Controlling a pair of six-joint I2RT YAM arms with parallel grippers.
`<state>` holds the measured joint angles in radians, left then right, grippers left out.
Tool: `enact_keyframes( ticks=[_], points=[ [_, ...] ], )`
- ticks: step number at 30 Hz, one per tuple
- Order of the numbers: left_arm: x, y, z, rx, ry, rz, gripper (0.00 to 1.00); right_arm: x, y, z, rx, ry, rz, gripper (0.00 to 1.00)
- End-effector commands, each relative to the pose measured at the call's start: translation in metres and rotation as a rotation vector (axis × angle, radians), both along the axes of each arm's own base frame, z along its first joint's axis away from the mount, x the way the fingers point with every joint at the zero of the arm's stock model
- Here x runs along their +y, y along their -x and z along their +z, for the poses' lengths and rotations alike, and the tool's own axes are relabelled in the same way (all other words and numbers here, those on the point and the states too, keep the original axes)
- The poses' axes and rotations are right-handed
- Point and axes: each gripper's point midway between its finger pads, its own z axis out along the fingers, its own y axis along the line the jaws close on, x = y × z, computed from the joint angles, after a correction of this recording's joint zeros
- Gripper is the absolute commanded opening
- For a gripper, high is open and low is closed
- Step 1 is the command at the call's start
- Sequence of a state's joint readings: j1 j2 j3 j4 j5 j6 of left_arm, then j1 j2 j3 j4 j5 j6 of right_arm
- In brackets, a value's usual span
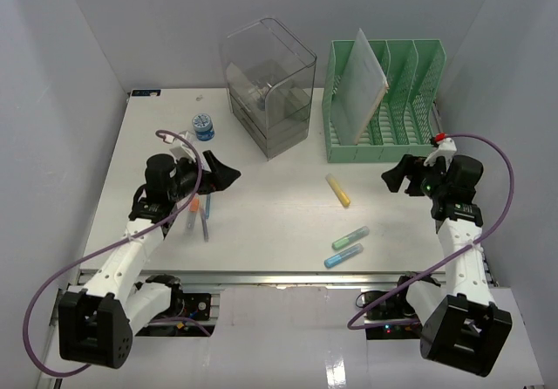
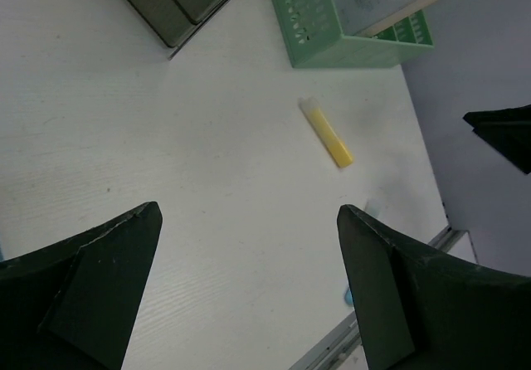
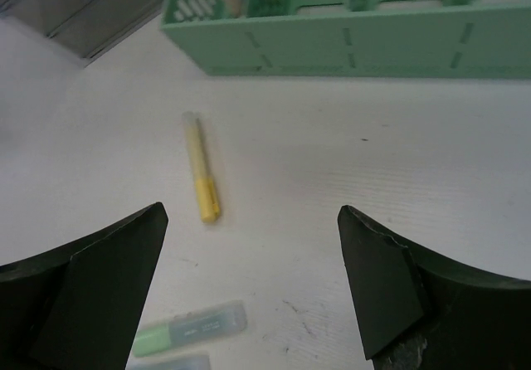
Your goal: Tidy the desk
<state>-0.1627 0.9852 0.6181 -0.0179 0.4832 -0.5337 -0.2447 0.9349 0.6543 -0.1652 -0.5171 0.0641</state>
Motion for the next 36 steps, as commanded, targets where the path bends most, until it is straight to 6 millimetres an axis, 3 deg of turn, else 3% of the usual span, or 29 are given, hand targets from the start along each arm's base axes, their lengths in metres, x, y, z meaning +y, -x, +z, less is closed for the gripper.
enact_keyframes(
  ticks=[1, 6, 11, 17, 19, 27, 36],
  points=[
    [-0.021, -0.022, 0.055, -0.029, 0.148, -0.065, 0.98, 0.072, 0.043, 0.021, -0.203, -0.029, 0.562, 0.9],
    [-0.036, -0.065, 0.068, 0.042, 0.236, -0.071, 0.98, 0.088, 0.065, 0.02, -0.339, 0.104, 0.766, 0.9],
    [-0.04, -0.103, 0.084, 0.044, 0.314, -0.027, 0.96, 0.103, 0.091, 0.03, -0.439, 0.071, 0.882, 0.9],
    [-0.045, -0.155, 0.077, 0.069, 0.379, 0.032, 0.9, 0.104, 0.095, 0.036, -0.496, 0.104, 0.884, 0.9],
    [-0.044, -0.172, 0.062, 0.094, 0.37, 0.063, 0.86, 0.104, 0.094, 0.036, -0.494, 0.108, 0.88, 0.9],
    [-0.029, -0.211, 0.047, 0.08, 0.333, 0.16, 0.67, 0.103, 0.093, 0.035, -0.487, 0.108, 0.877, 0.9],
    [-0.016, -0.242, 0.034, 0.097, 0.425, 0.139, 0.5, 0.102, 0.09, 0.03, -0.469, 0.107, 0.868, 0.9]
  ],
)
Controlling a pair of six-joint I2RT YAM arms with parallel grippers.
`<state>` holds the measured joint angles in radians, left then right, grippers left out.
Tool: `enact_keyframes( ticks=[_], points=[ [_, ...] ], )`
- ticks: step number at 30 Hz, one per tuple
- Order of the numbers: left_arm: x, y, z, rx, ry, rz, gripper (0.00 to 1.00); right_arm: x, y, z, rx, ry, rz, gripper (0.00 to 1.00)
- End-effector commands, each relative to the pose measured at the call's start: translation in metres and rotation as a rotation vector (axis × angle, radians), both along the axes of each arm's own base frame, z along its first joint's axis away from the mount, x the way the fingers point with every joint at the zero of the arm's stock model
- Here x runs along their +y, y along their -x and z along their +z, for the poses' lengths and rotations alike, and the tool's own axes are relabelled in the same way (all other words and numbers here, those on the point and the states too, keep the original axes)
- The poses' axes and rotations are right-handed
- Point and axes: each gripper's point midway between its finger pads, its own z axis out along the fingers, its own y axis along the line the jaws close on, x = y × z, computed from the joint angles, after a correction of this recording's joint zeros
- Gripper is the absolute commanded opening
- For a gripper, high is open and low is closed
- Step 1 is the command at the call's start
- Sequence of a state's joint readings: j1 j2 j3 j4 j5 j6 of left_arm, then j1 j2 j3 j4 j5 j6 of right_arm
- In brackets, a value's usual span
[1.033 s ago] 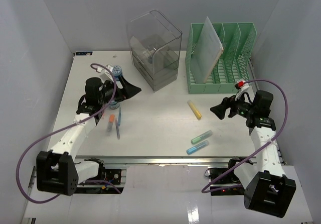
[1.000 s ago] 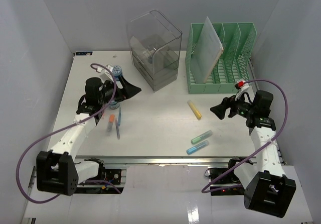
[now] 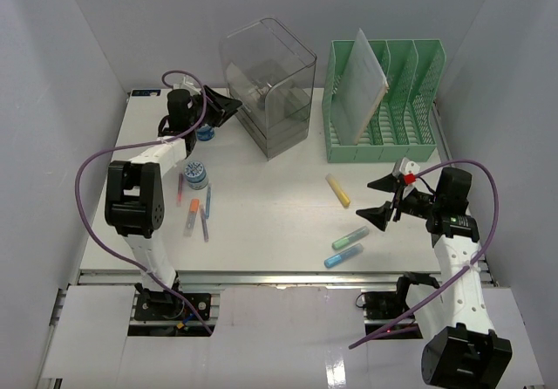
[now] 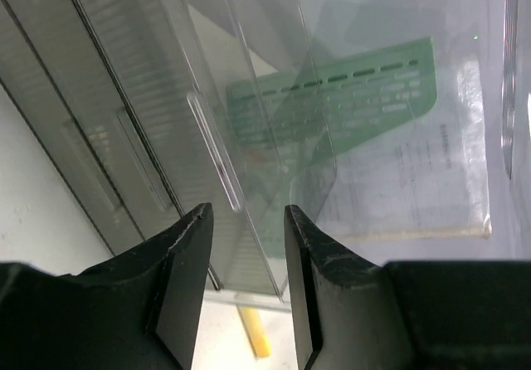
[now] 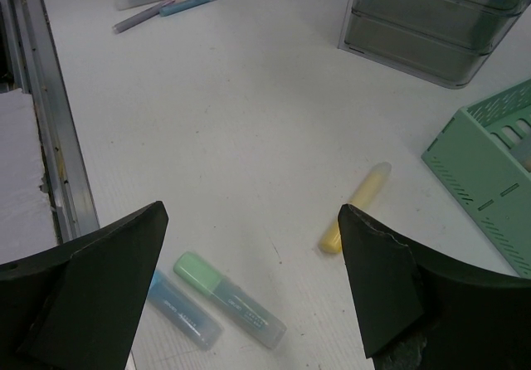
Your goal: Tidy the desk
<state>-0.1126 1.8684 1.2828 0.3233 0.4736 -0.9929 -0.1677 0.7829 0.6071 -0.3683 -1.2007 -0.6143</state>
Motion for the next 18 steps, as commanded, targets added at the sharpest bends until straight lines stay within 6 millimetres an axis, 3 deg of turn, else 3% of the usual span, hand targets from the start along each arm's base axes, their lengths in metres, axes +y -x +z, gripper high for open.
enact_keyframes(
  ticks=[1, 18],
  points=[
    [0.004, -0.021, 0.016, -0.056, 0.055, -0.027, 0.48, 0.001, -0.001, 0.0, -0.015, -0.001, 0.018, 0.9],
    [-0.008, -0.039, -0.001, -0.058, 0.112, -0.12, 0.4, 0.0, -0.005, -0.006, 0.009, 0.003, 0.011, 0.9]
  ],
)
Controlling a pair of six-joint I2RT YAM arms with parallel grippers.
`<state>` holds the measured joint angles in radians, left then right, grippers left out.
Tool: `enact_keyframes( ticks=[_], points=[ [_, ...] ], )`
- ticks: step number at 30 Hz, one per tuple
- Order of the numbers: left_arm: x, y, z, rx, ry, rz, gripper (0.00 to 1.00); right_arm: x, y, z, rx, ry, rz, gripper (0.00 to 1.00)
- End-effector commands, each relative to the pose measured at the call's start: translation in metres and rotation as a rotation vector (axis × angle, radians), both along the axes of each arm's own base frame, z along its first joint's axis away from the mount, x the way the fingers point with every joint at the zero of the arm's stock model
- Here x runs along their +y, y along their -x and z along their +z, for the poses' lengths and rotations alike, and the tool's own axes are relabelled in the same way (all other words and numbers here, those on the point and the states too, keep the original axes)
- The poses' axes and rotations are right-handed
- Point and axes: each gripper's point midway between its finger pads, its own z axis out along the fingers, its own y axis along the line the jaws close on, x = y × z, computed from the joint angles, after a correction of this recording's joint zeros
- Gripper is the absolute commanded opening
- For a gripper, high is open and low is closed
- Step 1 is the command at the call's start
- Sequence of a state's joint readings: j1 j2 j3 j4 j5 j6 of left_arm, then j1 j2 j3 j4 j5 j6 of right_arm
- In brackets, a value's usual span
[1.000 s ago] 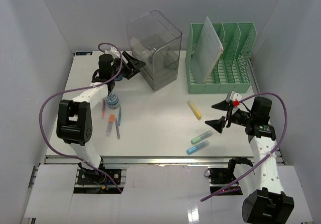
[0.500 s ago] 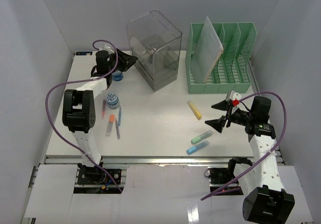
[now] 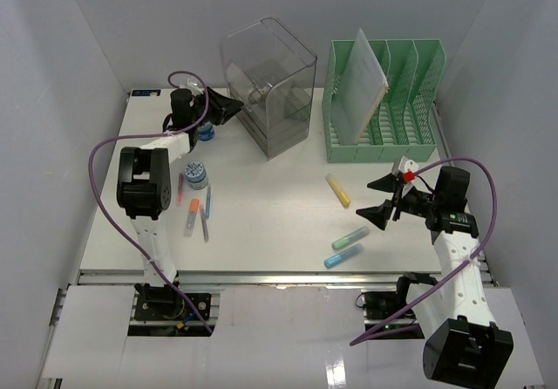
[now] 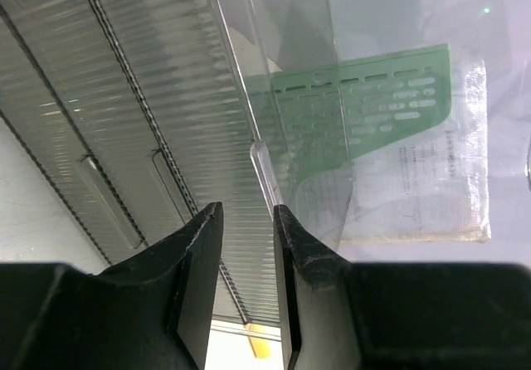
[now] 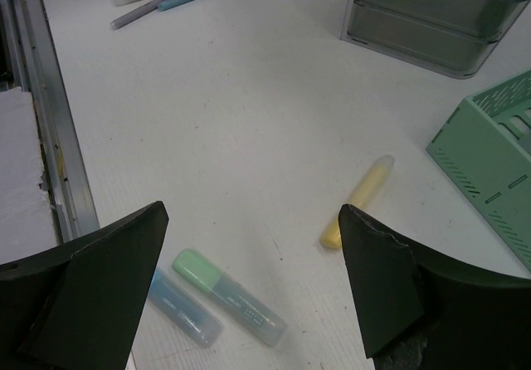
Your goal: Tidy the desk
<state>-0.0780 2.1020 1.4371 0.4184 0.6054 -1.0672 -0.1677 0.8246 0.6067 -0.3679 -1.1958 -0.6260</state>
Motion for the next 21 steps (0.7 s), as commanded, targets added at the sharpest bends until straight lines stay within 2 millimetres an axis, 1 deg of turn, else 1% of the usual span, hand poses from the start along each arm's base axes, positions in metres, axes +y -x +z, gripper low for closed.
enact_keyframes(
  ticks=[1, 4, 8, 10, 12, 18, 21],
  points=[
    [-0.005, -0.001, 0.033, -0.093, 0.034, -0.035, 0.39, 0.001, -0.001, 0.001, -0.018, 0.001, 0.012, 0.9],
    [-0.005, 0.0, 0.03, -0.082, 0.06, -0.04, 0.38, 0.001, -0.001, 0.001, -0.017, 0.003, 0.01, 0.9],
    [-0.005, -0.001, 0.03, -0.086, 0.078, -0.048, 0.38, 0.001, -0.001, 0.001, -0.016, 0.002, 0.01, 0.9],
    [-0.007, -0.003, 0.025, -0.074, 0.088, -0.055, 0.37, 0.001, -0.001, 0.0, -0.012, 0.0, 0.012, 0.9],
    [-0.007, -0.005, 0.025, -0.068, 0.1, -0.058, 0.35, 0.001, -0.001, 0.0, -0.011, 0.001, 0.011, 0.9],
    [-0.008, -0.005, 0.014, -0.04, 0.112, -0.06, 0.33, 0.001, -0.001, 0.0, -0.01, 0.0, 0.011, 0.9],
    [-0.008, -0.006, 0.014, -0.042, 0.117, -0.061, 0.28, 0.001, -0.001, 0.0, -0.011, 0.001, 0.011, 0.9]
  ],
)
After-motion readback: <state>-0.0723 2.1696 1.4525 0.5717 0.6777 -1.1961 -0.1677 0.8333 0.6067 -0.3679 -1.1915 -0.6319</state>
